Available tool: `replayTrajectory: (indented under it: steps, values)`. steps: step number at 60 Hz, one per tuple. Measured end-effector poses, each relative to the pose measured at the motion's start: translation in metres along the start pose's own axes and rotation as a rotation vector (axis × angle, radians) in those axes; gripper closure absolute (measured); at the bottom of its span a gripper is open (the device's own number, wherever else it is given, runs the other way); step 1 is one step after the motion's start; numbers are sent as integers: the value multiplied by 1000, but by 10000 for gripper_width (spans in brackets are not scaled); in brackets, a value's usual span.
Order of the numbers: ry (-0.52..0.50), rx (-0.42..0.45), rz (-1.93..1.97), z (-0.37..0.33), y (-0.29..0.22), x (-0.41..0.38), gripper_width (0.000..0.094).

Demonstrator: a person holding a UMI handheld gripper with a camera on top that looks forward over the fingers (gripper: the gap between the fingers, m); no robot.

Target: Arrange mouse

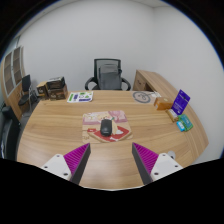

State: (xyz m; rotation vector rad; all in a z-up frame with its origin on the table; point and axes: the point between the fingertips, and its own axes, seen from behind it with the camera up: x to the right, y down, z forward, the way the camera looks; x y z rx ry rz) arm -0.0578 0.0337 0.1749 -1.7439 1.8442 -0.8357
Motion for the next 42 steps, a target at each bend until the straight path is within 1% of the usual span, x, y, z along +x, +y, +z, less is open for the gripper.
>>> replayTrajectory:
  steps: [5,11,20,29,42]
  values:
    - [-11,-17,12,-43,21,-3,68]
    - [-48,-42,40,-87,47,-11,69]
    - [-40,-45,51,-130,75,-7,68]
    - [-41,-43,51,-148,85,-5,69]
    - [-19,-16,21,-148,81,3,67]
